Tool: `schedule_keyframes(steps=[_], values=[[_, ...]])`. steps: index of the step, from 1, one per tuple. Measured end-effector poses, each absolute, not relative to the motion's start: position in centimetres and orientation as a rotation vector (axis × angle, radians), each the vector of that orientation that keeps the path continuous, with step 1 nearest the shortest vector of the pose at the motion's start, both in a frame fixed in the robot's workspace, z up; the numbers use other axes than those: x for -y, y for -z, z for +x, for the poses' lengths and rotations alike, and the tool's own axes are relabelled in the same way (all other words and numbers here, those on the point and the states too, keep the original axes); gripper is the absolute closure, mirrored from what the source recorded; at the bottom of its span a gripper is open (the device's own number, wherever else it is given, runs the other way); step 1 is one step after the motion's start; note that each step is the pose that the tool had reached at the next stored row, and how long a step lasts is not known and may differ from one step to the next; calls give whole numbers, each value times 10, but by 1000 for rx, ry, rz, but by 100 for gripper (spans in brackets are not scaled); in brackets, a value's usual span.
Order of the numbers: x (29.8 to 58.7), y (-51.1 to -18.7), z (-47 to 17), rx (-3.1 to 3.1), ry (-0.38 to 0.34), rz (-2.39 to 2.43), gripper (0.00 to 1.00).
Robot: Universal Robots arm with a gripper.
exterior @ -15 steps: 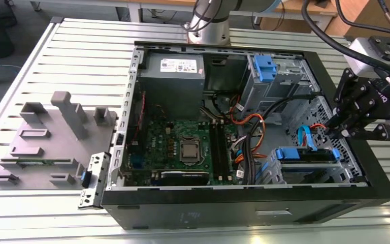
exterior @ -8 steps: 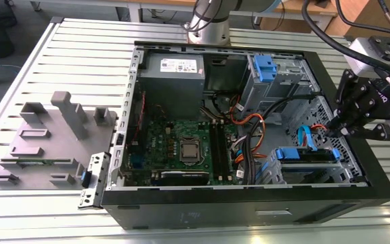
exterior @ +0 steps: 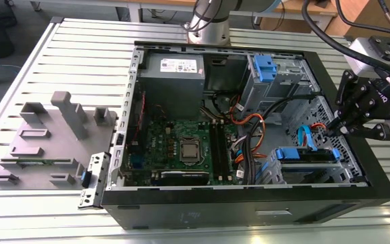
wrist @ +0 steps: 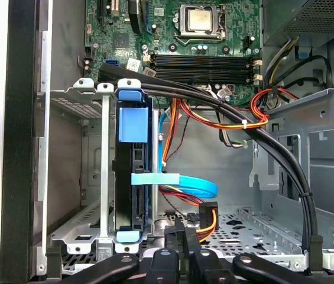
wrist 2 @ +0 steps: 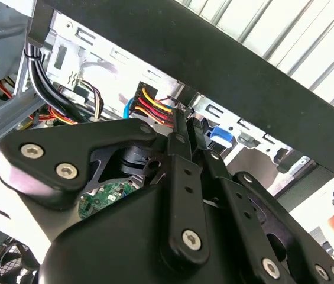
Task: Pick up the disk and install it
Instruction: 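Insert the second disk wire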
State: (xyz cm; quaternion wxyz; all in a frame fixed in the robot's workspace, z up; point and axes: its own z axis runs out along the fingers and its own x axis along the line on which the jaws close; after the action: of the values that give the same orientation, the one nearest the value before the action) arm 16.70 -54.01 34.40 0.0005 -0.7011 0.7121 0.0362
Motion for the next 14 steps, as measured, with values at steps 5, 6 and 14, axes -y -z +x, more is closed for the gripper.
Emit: schedule_keyframes(steps=[5,6,14], values=[[540,-344,165,-2235,-112,-2202,84],[540,-344,163,-2234,-110,-2201,84],[545,-344,155,-2232,-108,-2201,84]])
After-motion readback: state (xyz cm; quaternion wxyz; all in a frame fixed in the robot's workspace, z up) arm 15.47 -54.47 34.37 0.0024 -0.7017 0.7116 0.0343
